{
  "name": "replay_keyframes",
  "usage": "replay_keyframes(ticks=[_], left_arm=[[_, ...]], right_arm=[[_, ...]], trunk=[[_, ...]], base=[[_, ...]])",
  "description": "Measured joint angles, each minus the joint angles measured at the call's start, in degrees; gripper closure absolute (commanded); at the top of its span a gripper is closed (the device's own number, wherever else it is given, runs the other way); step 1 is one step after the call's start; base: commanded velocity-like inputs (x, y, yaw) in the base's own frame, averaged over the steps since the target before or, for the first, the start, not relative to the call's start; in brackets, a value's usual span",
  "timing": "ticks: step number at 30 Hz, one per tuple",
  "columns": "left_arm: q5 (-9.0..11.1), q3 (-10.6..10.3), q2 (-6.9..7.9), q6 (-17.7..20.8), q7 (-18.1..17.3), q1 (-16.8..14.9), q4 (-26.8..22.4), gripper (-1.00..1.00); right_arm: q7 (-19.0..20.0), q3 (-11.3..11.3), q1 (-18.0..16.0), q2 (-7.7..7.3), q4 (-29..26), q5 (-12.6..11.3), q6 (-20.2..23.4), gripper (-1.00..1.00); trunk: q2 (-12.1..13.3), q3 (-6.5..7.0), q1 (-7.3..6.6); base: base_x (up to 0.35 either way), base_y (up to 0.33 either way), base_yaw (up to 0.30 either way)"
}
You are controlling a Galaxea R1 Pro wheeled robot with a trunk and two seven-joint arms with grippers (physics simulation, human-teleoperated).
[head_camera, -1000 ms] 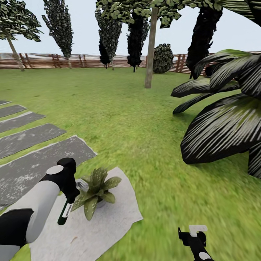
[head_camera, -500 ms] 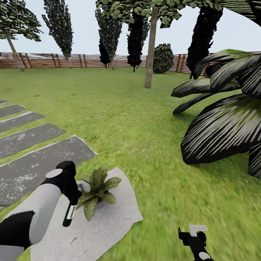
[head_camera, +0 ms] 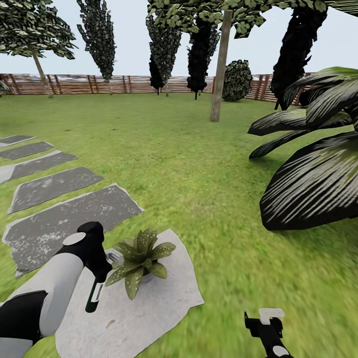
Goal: Pick up the pesticide atomizer in the garden and spray insectifuge to fully cover both potted plants in the garden.
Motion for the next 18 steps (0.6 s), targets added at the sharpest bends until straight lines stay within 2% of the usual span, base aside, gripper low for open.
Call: replay_keyframes(ticks=[5,8,15,18], left_arm=[[-0.06,-0.06,-0.05,0.0,0.13,-0.03,0.0,1.0],[-0.1,-0.02,0.6,-0.07,0.29,0.63,0.18,1.0],[-0.06,-0.04,0.05,-0.01,0.35,1.88,-0.01,1.0],[-0.06,0.05,-0.11,0.0,0.33,1.9,-0.01,1.0]], right_arm=[[0.09,0.03,0.0,0.22,-0.16,-0.09,-0.01,-1.0],[0.09,0.04,0.0,0.29,-0.17,-0.09,-0.01,-1.0],[0.0,0.02,0.0,0.5,-0.16,-0.1,-0.01,-1.0],[0.0,0.03,-0.01,0.5,-0.16,-0.09,-0.02,-1.0]], trunk=[[0.0,0.0,0.0],[0.0,0.0,0.0],[0.0,0.0,0.0],[0.0,0.0,0.02]], base=[[0.0,0.0,0.0],[0.0,0.0,0.011],[-0.01,-0.003,0.224],[-0.19,-0.097,0.104]])
